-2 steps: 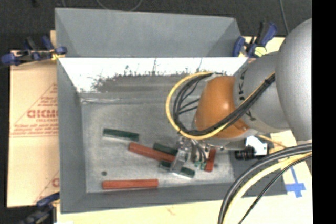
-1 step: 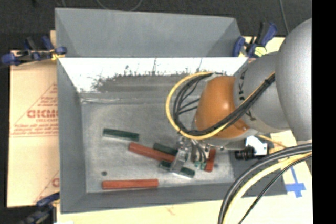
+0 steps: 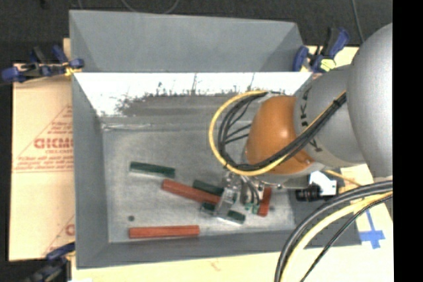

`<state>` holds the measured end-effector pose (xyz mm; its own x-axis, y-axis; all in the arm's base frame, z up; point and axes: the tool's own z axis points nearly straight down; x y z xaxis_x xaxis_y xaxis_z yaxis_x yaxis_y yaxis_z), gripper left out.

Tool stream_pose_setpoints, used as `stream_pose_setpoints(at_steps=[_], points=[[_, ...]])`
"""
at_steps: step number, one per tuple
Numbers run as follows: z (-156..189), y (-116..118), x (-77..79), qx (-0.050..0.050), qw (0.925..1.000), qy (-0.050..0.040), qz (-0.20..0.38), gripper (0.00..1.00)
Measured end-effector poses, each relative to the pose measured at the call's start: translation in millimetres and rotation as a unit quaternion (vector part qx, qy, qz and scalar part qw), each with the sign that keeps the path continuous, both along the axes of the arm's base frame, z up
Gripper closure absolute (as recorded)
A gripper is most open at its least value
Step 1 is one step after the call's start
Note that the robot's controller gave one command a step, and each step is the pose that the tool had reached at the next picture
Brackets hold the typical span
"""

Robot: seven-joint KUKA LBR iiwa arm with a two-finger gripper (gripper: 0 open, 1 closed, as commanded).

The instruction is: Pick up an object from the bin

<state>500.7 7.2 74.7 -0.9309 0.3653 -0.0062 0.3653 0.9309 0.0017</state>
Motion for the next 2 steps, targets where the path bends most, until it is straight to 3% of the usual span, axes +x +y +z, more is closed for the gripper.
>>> stream_pose_setpoints(at_steps=[2], points=[[0.0, 0.0, 0.0, 0.000, 1.0000, 0.0000, 0.000, 1.00]])
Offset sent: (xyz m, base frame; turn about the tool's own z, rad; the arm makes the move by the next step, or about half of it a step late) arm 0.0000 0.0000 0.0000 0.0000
